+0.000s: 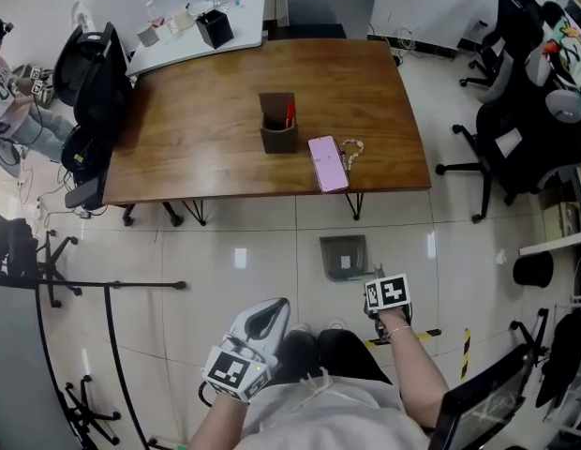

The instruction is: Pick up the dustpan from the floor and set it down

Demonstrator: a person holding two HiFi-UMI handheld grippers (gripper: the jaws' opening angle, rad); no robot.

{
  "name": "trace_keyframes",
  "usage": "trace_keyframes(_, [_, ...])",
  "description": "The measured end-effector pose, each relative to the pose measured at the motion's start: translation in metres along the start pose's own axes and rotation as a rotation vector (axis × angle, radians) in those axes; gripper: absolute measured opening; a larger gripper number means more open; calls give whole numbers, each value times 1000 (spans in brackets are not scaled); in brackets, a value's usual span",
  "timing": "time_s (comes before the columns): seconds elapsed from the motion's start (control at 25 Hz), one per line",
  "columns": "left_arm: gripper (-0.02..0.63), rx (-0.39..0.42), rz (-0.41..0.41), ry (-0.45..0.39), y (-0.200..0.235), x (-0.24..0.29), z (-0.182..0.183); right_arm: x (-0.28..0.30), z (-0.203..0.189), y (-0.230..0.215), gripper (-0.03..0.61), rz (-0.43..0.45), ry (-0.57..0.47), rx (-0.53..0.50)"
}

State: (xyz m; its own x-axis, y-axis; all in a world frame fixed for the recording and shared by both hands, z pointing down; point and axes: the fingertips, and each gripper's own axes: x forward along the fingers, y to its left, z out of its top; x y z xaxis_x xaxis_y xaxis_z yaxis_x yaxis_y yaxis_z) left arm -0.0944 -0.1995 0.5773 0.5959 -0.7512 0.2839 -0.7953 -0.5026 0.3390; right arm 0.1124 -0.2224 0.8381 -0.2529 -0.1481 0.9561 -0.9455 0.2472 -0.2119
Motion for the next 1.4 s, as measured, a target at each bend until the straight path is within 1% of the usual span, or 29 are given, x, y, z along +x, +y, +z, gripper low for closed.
trace_keyframes(0.2, [15, -34, -30, 8, -7, -27, 19, -63, 4, 28, 3, 4, -31, -3])
trace_keyframes(0.28, [15, -43, -62, 11, -20, -41, 25, -96, -6, 38, 2, 5, -37, 1])
trace_keyframes(0.4, [15, -12, -93, 1, -37, -63, 32, -137, -29, 54, 2, 24, -55, 16])
trace_keyframes(0.56, [15, 40, -60, -60, -55, -89, 37, -173, -61, 67, 2, 42, -113, -1])
trace_keyframes(0.72, [15, 91, -25, -111, -98, -124, 36, -204, -100, 85, 2, 96, -168, -61])
trace_keyframes(0.84, [15, 108, 13, -138, -131, -152, 23, -223, -126, 97, 2, 118, -200, -143])
trace_keyframes(0.96, [15, 115, 40, -142, -163, -179, -4, -243, -153, 101, 2, 123, -218, -201])
trace_keyframes(1.04, [15, 126, 46, -150, -184, -195, -12, -255, -169, 102, 2, 130, -222, -219])
trace_keyframes(1.12, [15, 144, 47, -165, -198, -208, -12, -262, -183, 104, 2, 136, -221, -226])
trace_keyframes(1.28, [15, 154, 40, -192, -213, -224, -6, -270, -202, 104, 2, 121, -207, -256])
trace_keyframes(1.4, [15, 164, 30, -186, -216, -230, -10, -273, -214, 100, 2, 103, -212, -244])
